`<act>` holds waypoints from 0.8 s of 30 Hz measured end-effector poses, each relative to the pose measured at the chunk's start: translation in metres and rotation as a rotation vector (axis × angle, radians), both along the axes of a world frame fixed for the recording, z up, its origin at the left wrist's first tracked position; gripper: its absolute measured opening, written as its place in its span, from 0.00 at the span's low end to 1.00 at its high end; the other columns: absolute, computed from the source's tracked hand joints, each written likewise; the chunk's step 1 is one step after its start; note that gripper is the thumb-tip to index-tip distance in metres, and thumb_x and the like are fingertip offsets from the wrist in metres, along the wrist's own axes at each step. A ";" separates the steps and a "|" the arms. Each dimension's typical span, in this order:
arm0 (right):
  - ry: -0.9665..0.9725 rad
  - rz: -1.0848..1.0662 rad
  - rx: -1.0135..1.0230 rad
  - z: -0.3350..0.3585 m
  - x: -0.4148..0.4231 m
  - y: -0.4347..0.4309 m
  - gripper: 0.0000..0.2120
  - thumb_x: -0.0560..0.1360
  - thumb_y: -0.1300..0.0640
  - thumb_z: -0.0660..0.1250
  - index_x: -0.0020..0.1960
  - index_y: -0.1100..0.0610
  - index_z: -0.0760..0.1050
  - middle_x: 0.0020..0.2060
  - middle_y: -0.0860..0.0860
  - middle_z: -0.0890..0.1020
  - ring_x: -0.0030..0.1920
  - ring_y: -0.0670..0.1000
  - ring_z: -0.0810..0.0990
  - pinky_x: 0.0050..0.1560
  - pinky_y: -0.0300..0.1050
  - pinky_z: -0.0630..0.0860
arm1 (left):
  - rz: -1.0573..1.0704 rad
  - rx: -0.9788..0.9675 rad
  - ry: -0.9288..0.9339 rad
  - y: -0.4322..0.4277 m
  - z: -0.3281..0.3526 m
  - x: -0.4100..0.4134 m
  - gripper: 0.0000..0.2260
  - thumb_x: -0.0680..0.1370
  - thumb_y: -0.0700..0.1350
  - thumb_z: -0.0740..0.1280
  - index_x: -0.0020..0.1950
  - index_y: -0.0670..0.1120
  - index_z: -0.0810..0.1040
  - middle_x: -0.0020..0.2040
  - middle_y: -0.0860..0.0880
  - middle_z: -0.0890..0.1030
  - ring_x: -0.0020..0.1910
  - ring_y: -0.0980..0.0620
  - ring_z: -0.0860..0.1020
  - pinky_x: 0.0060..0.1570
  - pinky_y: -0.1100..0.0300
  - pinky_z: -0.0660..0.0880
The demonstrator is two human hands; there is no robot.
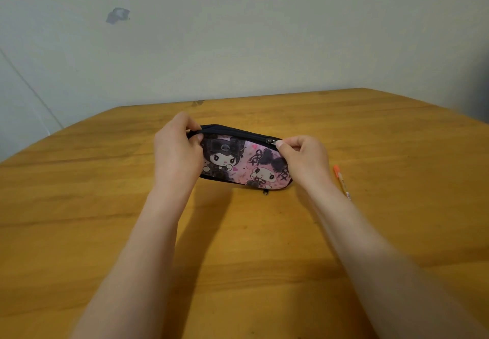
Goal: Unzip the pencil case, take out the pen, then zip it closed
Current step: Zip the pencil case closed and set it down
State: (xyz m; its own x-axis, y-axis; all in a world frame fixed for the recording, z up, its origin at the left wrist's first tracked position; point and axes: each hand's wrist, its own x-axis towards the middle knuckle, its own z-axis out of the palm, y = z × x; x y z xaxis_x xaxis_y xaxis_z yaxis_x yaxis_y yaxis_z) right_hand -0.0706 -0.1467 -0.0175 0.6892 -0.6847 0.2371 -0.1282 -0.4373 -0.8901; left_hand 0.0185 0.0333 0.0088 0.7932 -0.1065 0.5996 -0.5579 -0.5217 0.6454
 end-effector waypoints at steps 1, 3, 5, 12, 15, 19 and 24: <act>0.003 -0.003 0.007 -0.001 0.000 0.000 0.06 0.78 0.52 0.66 0.44 0.52 0.80 0.42 0.48 0.84 0.46 0.51 0.83 0.48 0.50 0.79 | 0.000 0.000 0.000 0.001 -0.001 0.000 0.06 0.73 0.33 0.65 0.44 0.43 0.76 0.44 0.46 0.82 0.47 0.44 0.79 0.45 0.46 0.76; 0.006 -0.011 0.021 -0.003 -0.001 -0.002 0.06 0.78 0.52 0.66 0.45 0.52 0.80 0.44 0.49 0.84 0.47 0.51 0.83 0.49 0.51 0.80 | 0.005 -0.002 0.007 0.002 -0.002 0.001 0.06 0.73 0.33 0.64 0.44 0.43 0.75 0.43 0.46 0.81 0.46 0.44 0.78 0.44 0.46 0.76; 0.006 -0.014 0.030 -0.004 -0.002 -0.002 0.06 0.77 0.52 0.66 0.45 0.52 0.80 0.44 0.49 0.84 0.47 0.51 0.83 0.50 0.51 0.79 | 0.013 0.004 0.015 0.003 -0.003 0.002 0.06 0.73 0.33 0.64 0.43 0.43 0.74 0.43 0.46 0.80 0.45 0.44 0.78 0.44 0.46 0.76; 0.000 -0.024 0.057 -0.011 -0.003 -0.006 0.05 0.77 0.52 0.67 0.45 0.52 0.79 0.45 0.47 0.83 0.48 0.48 0.81 0.48 0.46 0.77 | 0.070 0.037 0.038 0.007 -0.007 0.010 0.06 0.73 0.33 0.64 0.45 0.43 0.75 0.46 0.45 0.80 0.46 0.43 0.76 0.43 0.51 0.73; -0.011 -0.025 0.064 -0.015 -0.003 -0.005 0.04 0.77 0.52 0.67 0.46 0.51 0.78 0.42 0.44 0.81 0.46 0.47 0.79 0.44 0.42 0.74 | 0.114 0.073 0.053 0.007 -0.010 0.012 0.06 0.73 0.33 0.63 0.46 0.43 0.75 0.47 0.44 0.78 0.44 0.45 0.72 0.41 0.56 0.66; -0.029 -0.032 0.030 -0.018 -0.004 -0.003 0.05 0.77 0.52 0.66 0.48 0.53 0.79 0.40 0.42 0.78 0.43 0.44 0.76 0.37 0.32 0.67 | 0.137 0.178 0.009 0.007 -0.010 0.011 0.08 0.74 0.33 0.64 0.51 0.41 0.76 0.52 0.41 0.77 0.47 0.45 0.71 0.41 0.61 0.60; -0.056 -0.021 0.009 -0.016 -0.007 0.002 0.03 0.77 0.53 0.67 0.45 0.51 0.77 0.38 0.40 0.77 0.43 0.43 0.75 0.37 0.31 0.66 | 0.015 0.252 -0.089 -0.008 -0.003 -0.007 0.19 0.71 0.29 0.63 0.59 0.43 0.78 0.63 0.45 0.76 0.61 0.43 0.74 0.65 0.46 0.67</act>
